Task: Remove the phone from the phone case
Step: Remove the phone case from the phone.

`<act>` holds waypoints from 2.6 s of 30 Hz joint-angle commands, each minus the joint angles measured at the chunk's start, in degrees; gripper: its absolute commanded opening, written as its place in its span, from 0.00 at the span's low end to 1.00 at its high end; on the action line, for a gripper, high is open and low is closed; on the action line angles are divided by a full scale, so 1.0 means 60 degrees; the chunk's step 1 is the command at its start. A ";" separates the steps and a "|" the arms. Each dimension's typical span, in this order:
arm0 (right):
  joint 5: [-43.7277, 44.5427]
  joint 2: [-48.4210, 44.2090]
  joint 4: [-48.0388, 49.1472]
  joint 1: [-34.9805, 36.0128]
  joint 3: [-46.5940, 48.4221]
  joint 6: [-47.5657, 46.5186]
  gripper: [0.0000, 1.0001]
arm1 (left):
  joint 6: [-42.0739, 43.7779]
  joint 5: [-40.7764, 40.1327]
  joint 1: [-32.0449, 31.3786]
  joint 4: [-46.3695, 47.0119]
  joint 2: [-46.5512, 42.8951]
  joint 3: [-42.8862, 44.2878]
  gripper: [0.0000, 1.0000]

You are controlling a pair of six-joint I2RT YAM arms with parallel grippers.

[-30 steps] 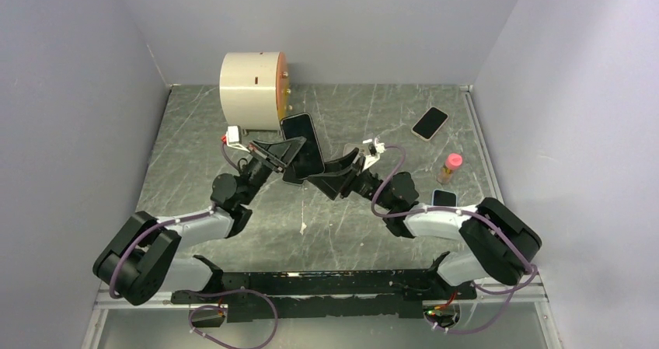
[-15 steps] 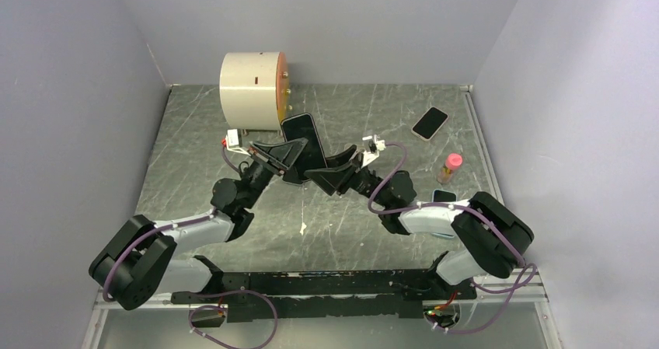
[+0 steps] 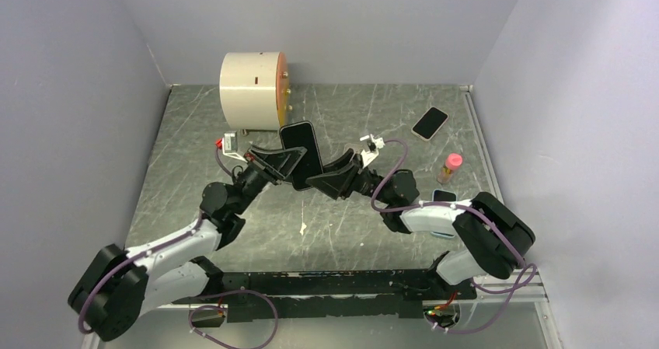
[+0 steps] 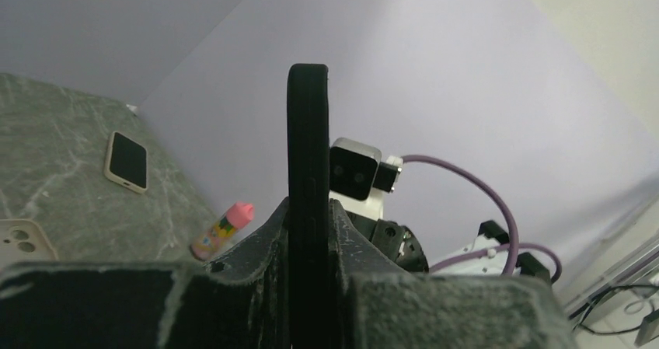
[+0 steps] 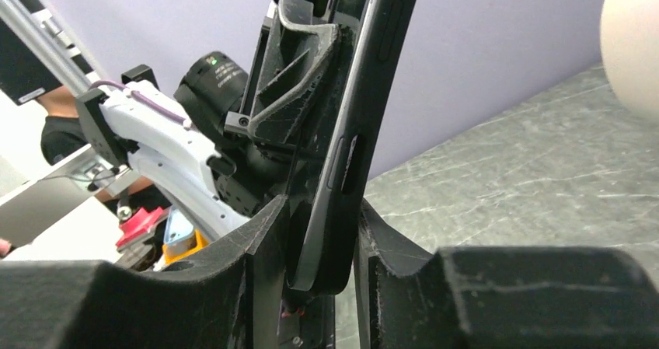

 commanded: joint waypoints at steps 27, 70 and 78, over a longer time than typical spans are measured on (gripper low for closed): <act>-0.1830 -0.0845 -0.0170 -0.0951 0.0373 -0.0065 0.44 | -0.0627 0.4359 0.2672 -0.0151 -0.0352 0.0467 0.03; -0.0205 0.0341 0.1801 -0.0265 -0.0044 -0.1608 0.21 | -0.2723 0.1411 0.1398 0.2434 0.0675 -0.0052 0.02; -0.1110 0.0164 0.1910 -0.0670 -0.0239 -0.2494 0.07 | -0.3496 0.2550 0.1630 0.1223 0.0272 0.0133 0.02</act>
